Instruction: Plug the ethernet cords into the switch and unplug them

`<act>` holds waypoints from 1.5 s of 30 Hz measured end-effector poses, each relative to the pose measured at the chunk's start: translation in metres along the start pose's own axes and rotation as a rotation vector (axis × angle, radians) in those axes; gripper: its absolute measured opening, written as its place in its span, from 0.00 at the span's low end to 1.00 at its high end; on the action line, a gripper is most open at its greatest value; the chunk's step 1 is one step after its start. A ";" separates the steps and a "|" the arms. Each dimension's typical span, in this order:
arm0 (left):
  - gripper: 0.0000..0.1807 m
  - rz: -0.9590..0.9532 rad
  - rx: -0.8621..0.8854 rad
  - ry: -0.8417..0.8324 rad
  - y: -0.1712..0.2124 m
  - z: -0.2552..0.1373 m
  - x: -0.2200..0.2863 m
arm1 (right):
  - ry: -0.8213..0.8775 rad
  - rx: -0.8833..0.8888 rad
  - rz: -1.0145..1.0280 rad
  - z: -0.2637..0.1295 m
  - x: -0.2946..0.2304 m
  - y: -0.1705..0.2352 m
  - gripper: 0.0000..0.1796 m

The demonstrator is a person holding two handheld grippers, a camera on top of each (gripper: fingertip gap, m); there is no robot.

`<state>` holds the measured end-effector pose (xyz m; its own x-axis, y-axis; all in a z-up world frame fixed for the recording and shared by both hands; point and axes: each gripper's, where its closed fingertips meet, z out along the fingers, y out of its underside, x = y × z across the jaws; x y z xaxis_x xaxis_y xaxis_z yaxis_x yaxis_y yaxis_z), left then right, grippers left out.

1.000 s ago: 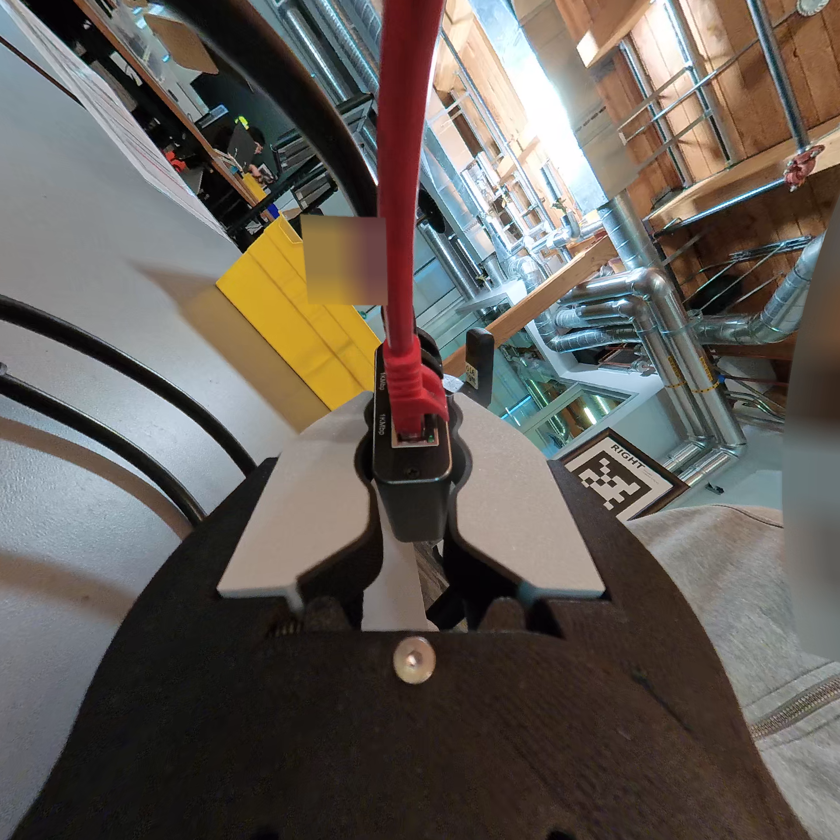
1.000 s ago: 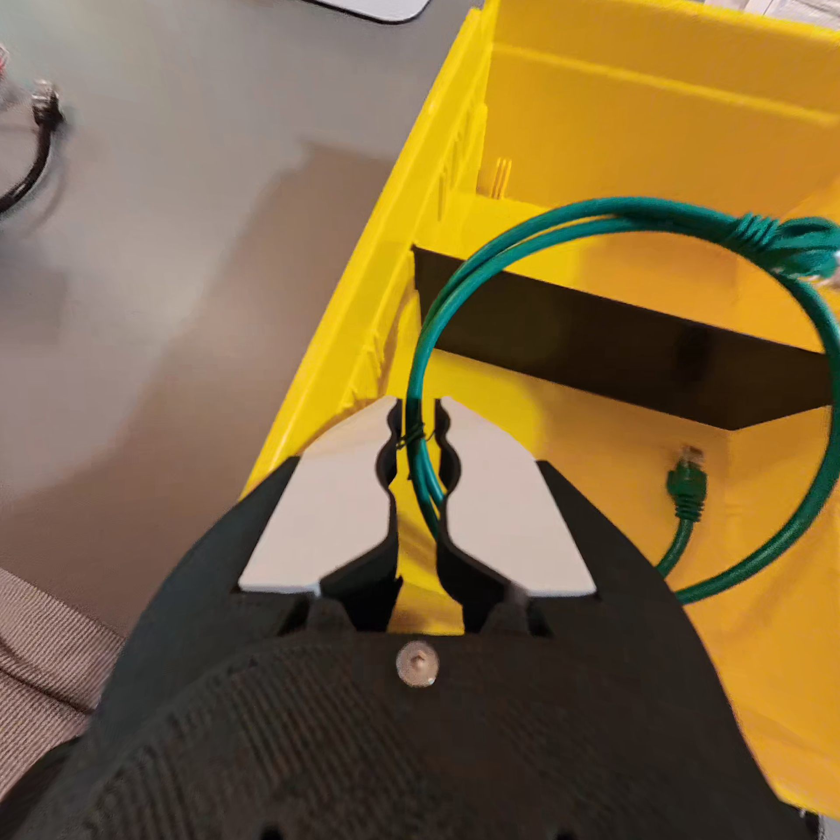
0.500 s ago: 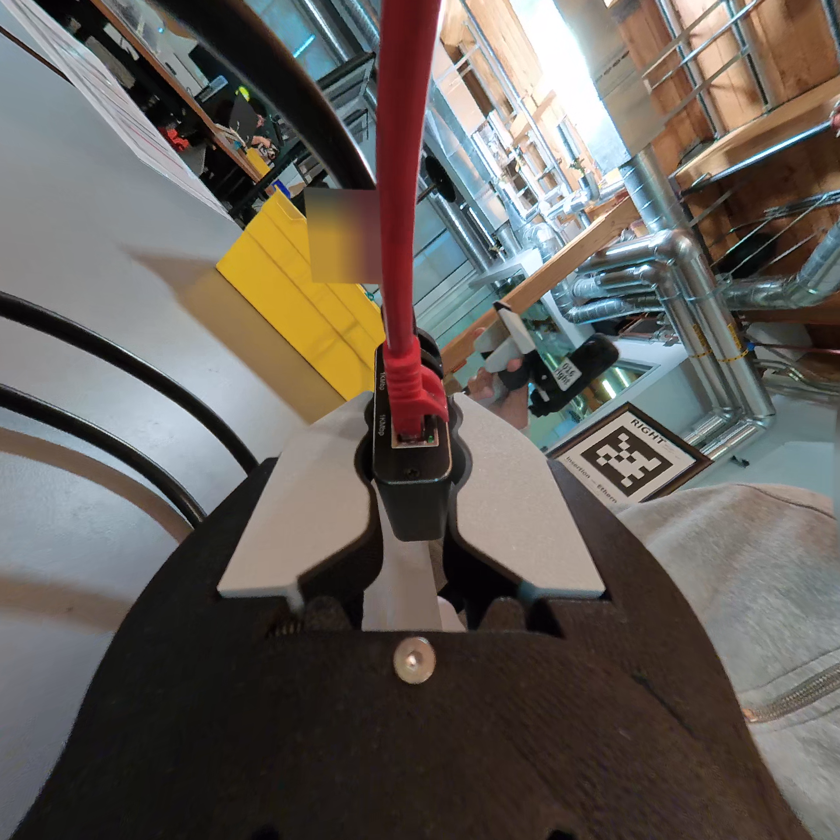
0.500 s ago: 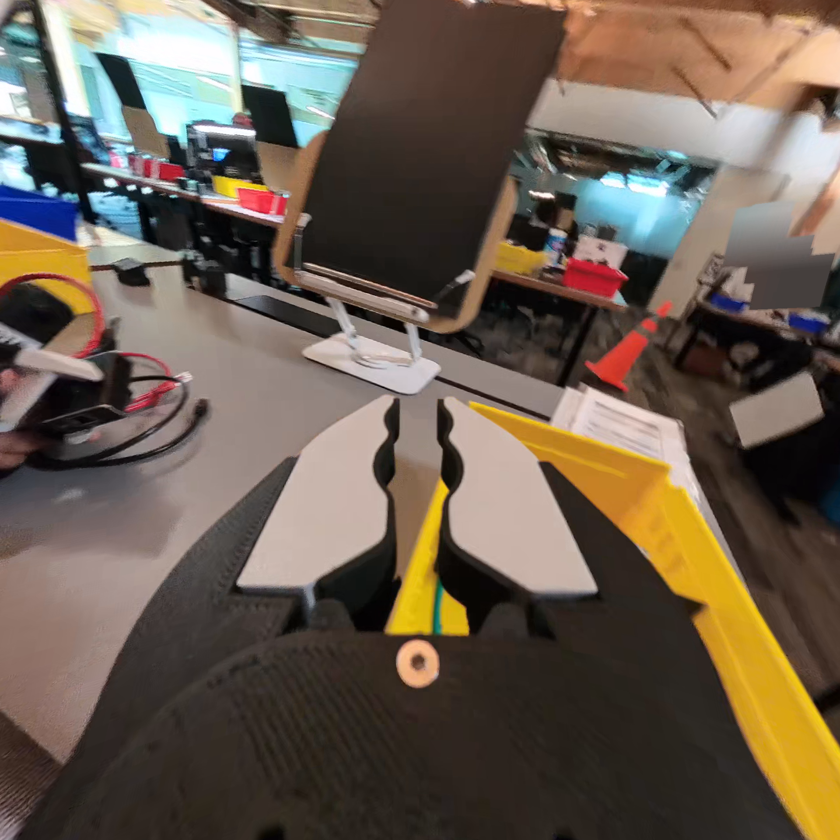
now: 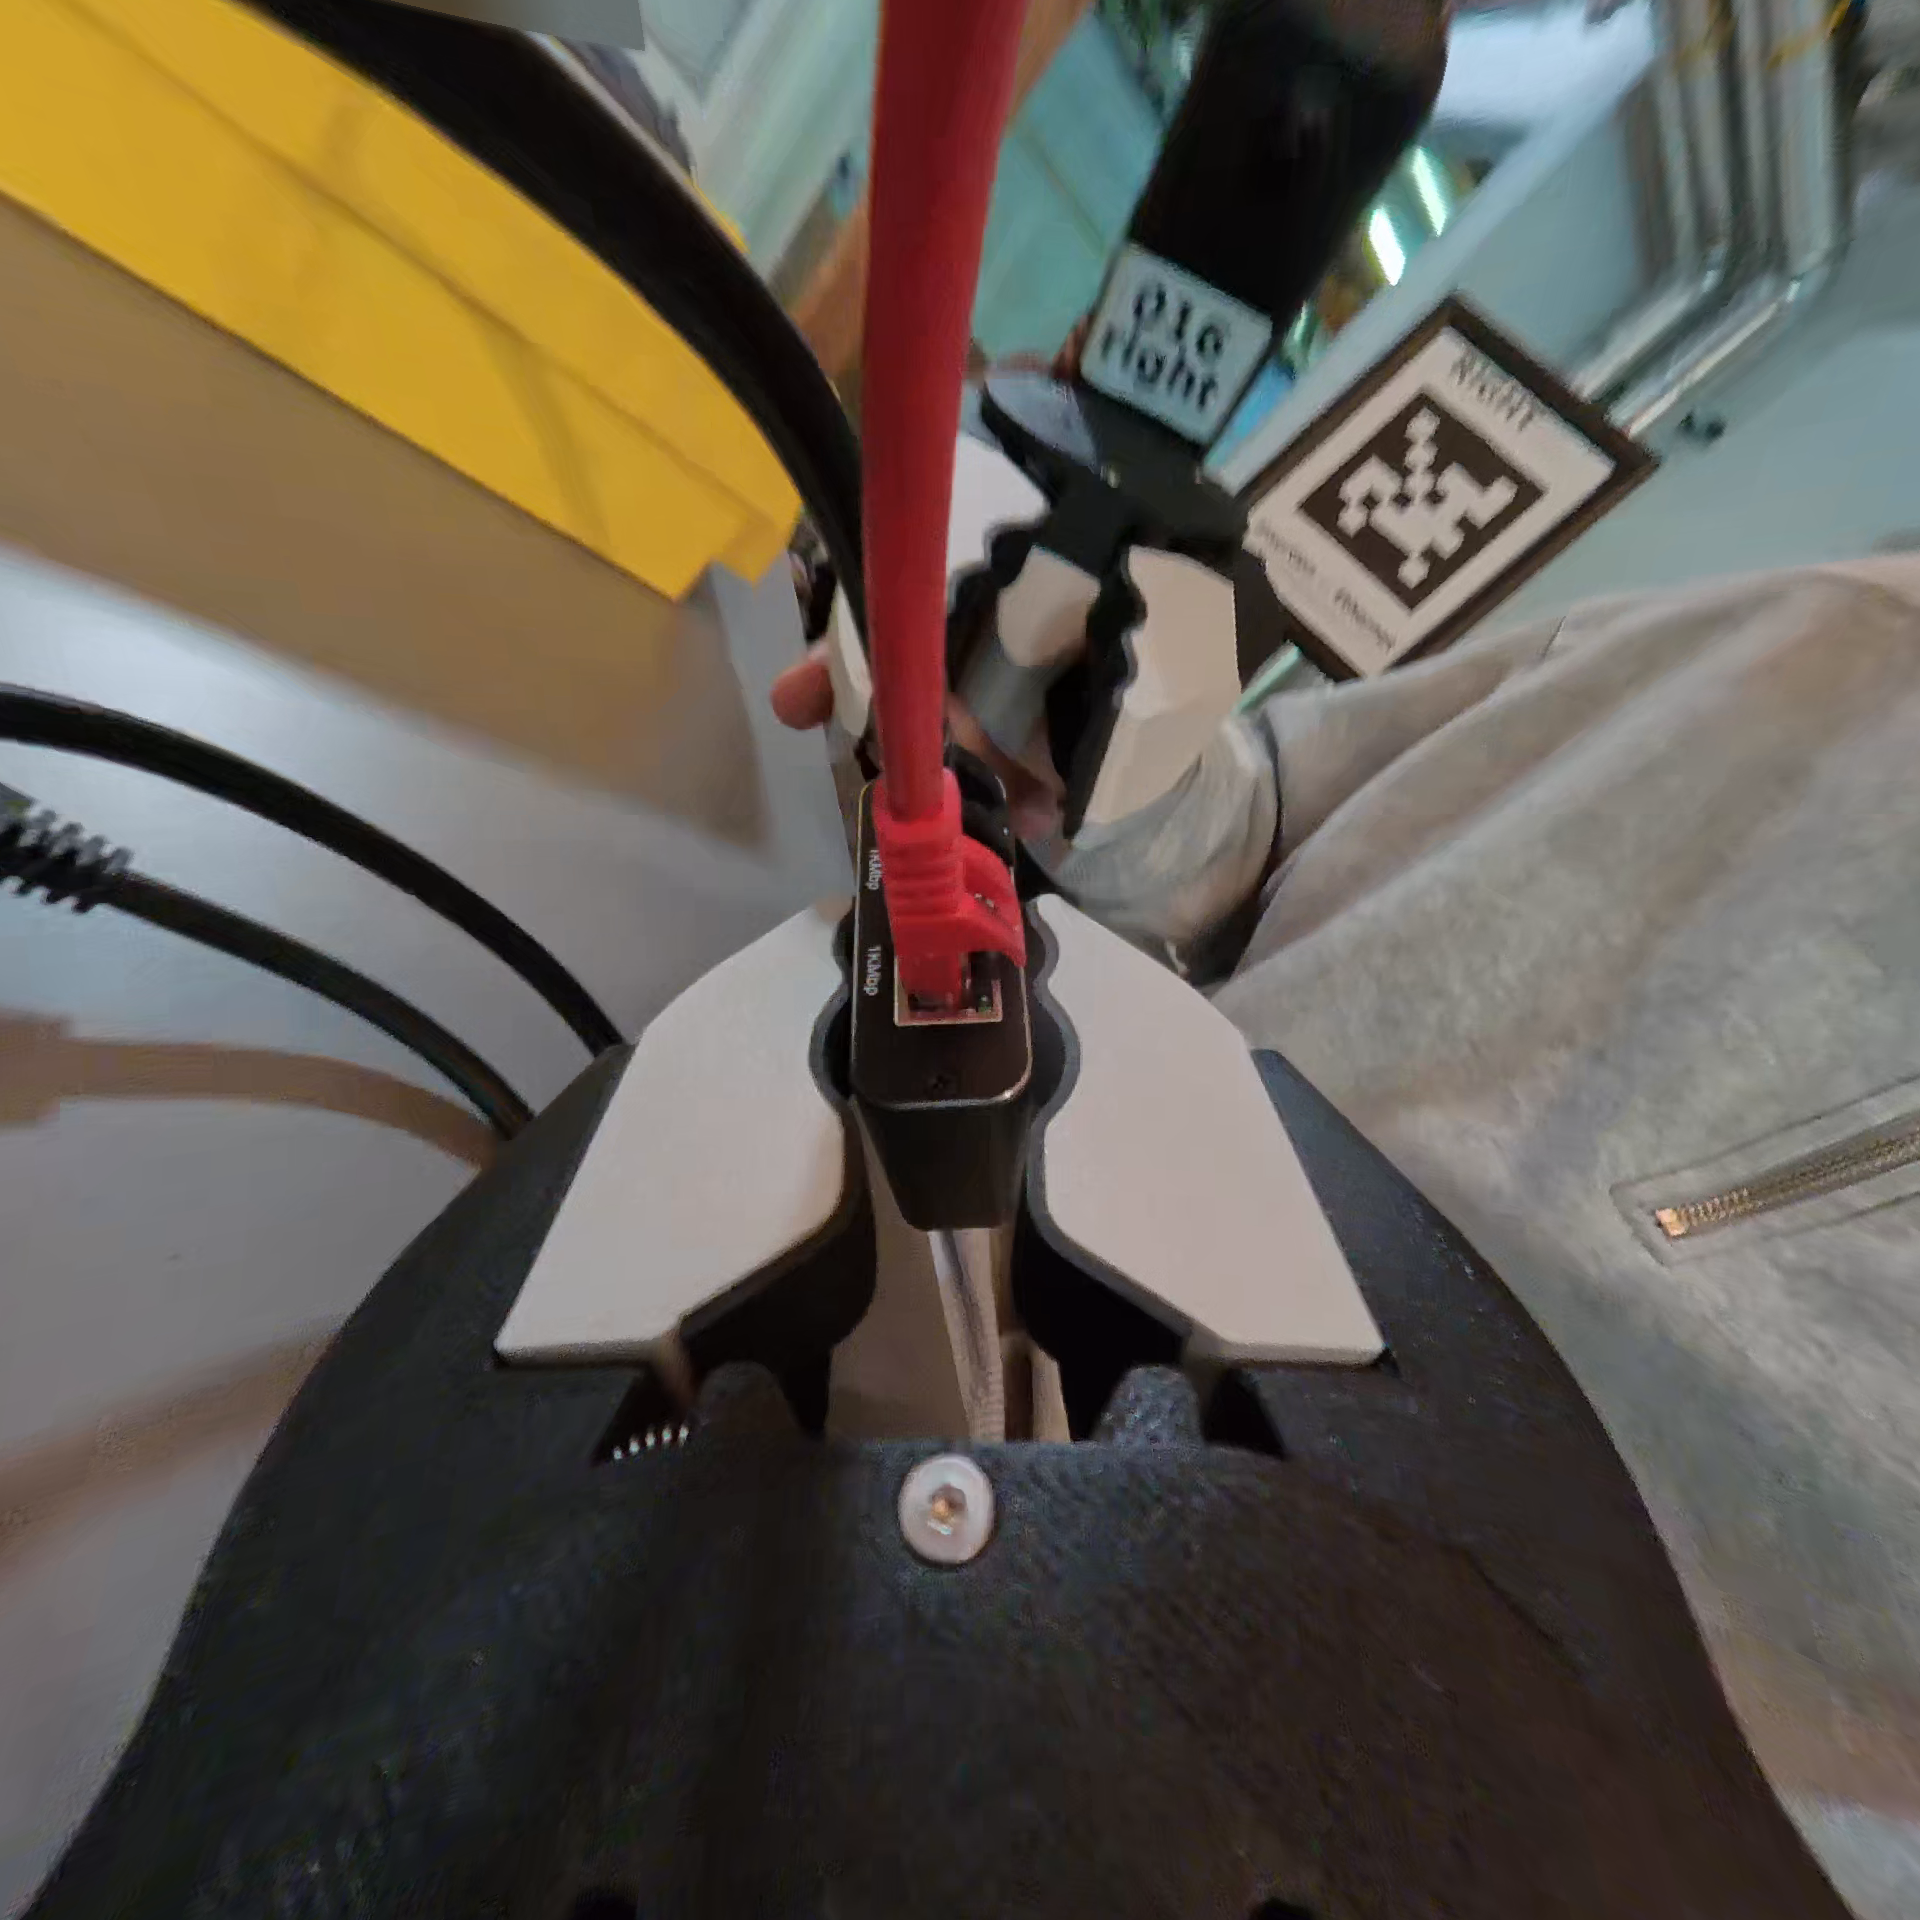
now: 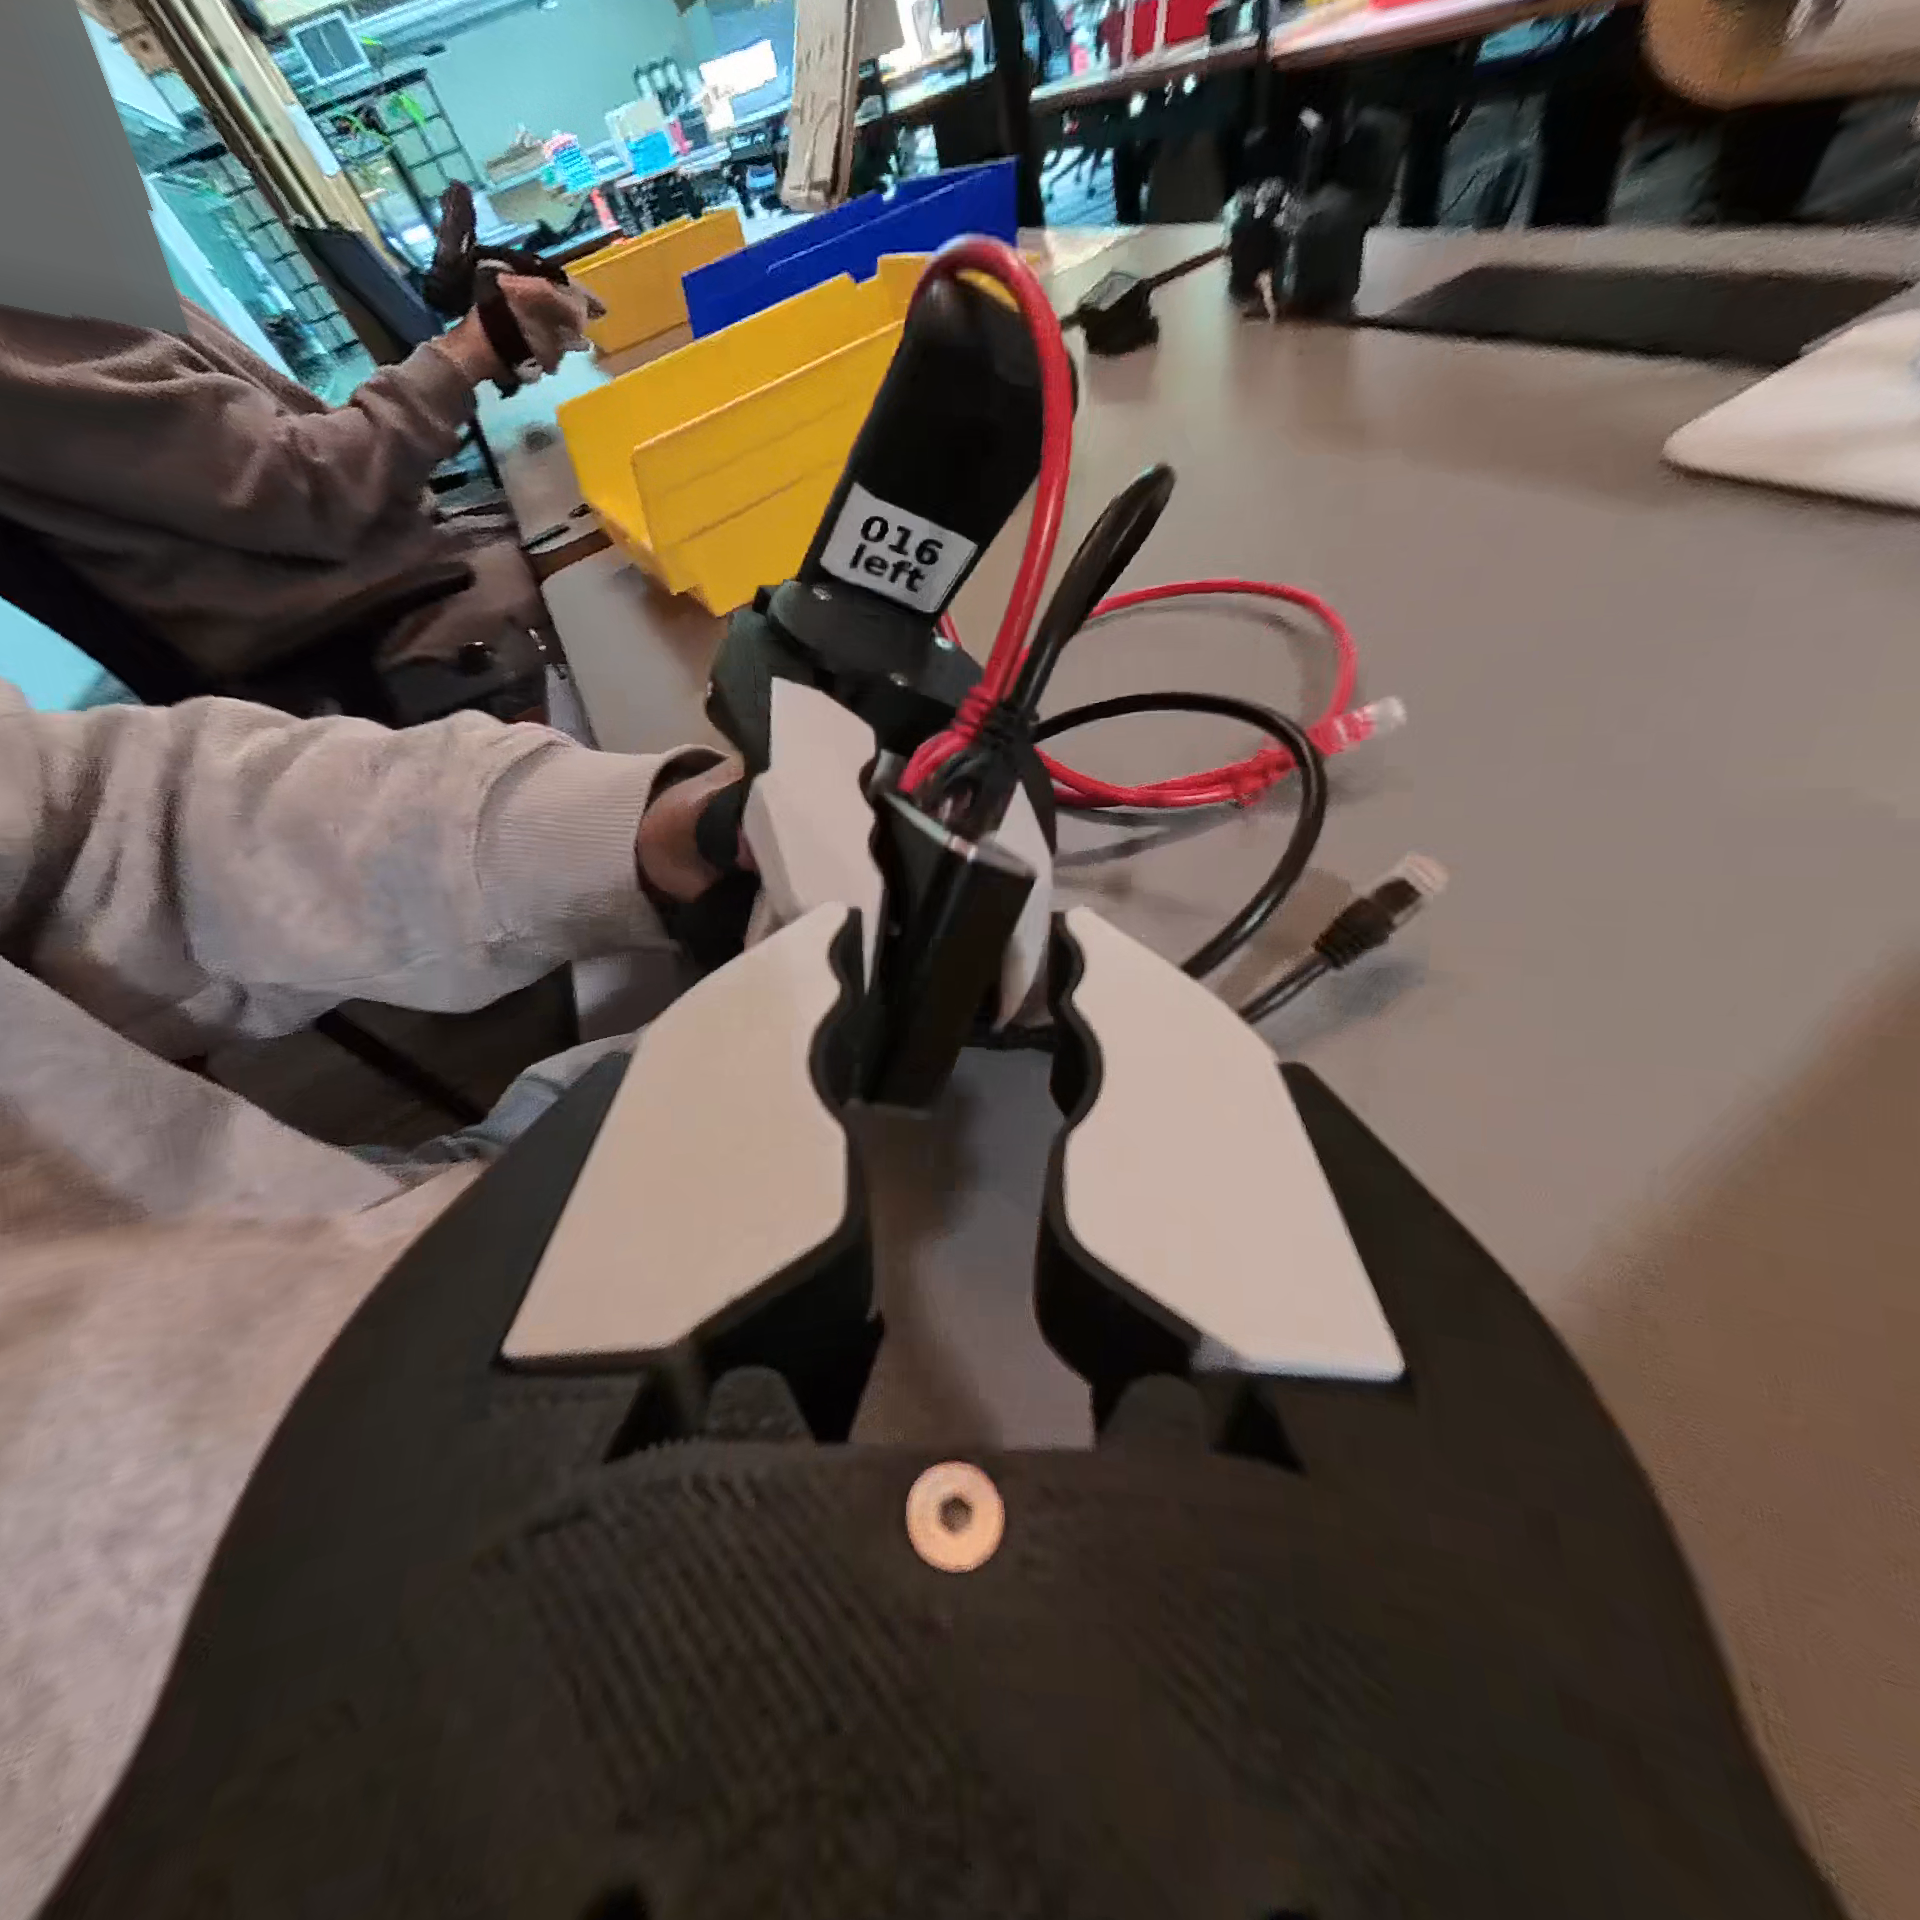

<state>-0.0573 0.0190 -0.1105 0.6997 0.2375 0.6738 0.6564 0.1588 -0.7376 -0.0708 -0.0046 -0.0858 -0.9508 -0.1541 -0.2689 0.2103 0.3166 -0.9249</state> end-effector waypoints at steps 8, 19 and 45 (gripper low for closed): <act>0.15 -0.022 -0.260 0.039 0.038 0.023 0.009 | -0.263 -0.086 0.264 0.006 -0.017 0.026 0.10; 0.26 -0.070 0.018 0.107 0.001 0.006 0.010 | -0.169 0.252 0.368 -0.013 0.011 -0.016 0.08; 0.14 -0.087 0.266 0.082 -0.027 -0.014 0.001 | -0.068 0.381 0.439 0.015 0.007 -0.010 0.09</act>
<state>-0.0703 0.0016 -0.0888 0.6714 0.1358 0.7285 0.6255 0.4234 -0.6554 -0.0759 -0.0226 -0.0818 -0.7422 -0.1487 -0.6535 0.6600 0.0076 -0.7513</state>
